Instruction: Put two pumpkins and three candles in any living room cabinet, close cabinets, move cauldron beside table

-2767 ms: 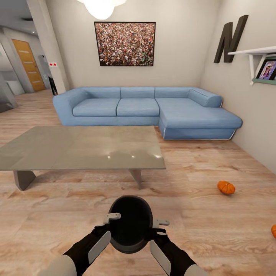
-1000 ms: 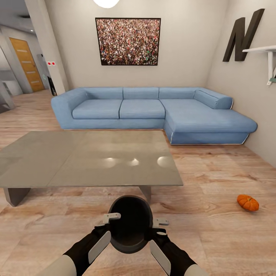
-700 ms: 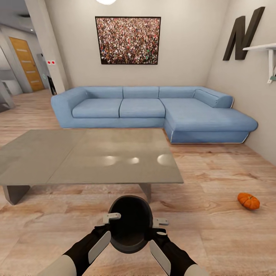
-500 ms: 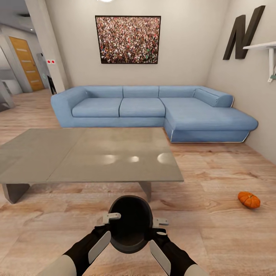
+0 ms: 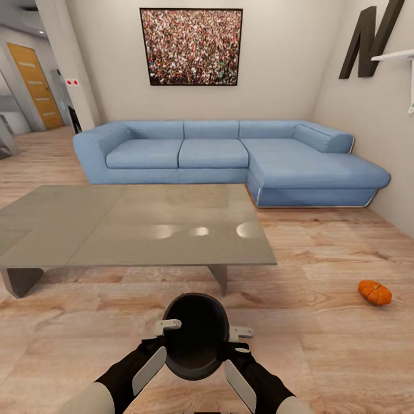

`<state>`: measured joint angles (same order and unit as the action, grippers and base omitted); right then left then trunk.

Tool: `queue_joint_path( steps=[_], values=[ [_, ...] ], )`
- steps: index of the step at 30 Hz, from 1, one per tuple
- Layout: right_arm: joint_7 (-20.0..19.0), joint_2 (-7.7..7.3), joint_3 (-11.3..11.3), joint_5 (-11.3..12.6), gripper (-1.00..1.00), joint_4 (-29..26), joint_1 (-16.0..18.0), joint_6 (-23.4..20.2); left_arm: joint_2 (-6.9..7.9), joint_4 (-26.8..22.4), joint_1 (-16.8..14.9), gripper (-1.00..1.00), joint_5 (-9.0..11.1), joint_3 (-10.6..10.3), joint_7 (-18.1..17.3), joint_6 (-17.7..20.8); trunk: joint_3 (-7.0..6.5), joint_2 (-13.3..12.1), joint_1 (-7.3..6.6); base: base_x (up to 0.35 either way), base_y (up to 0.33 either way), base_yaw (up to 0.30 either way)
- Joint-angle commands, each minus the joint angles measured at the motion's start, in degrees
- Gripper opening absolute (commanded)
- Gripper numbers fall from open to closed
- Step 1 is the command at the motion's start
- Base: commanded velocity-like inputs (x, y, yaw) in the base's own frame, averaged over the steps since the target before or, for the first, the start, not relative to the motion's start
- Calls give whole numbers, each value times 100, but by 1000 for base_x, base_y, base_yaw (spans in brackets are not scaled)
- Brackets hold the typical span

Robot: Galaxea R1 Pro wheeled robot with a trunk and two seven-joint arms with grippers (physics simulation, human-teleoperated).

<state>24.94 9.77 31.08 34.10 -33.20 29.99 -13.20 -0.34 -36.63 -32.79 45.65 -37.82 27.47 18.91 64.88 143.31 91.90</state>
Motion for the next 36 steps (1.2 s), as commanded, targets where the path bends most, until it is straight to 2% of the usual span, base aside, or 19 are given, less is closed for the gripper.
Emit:
queue_joint_path(
  steps=[1,17,36],
  values=[
    [28,-2,47,96,-100,-187,6,2,10,-11,-8,-100,-109,1,47,34,27,5,0,0,0,0],
    [28,-2,48,94,-100,-187,6,2,17,-11,-8,-100,-109,25,47,34,50,6,3,9,0,0],
    [28,-2,47,89,-100,-187,6,2,17,-11,-8,-100,-109,31,47,34,50,6,3,159,0,0]
  ],
)
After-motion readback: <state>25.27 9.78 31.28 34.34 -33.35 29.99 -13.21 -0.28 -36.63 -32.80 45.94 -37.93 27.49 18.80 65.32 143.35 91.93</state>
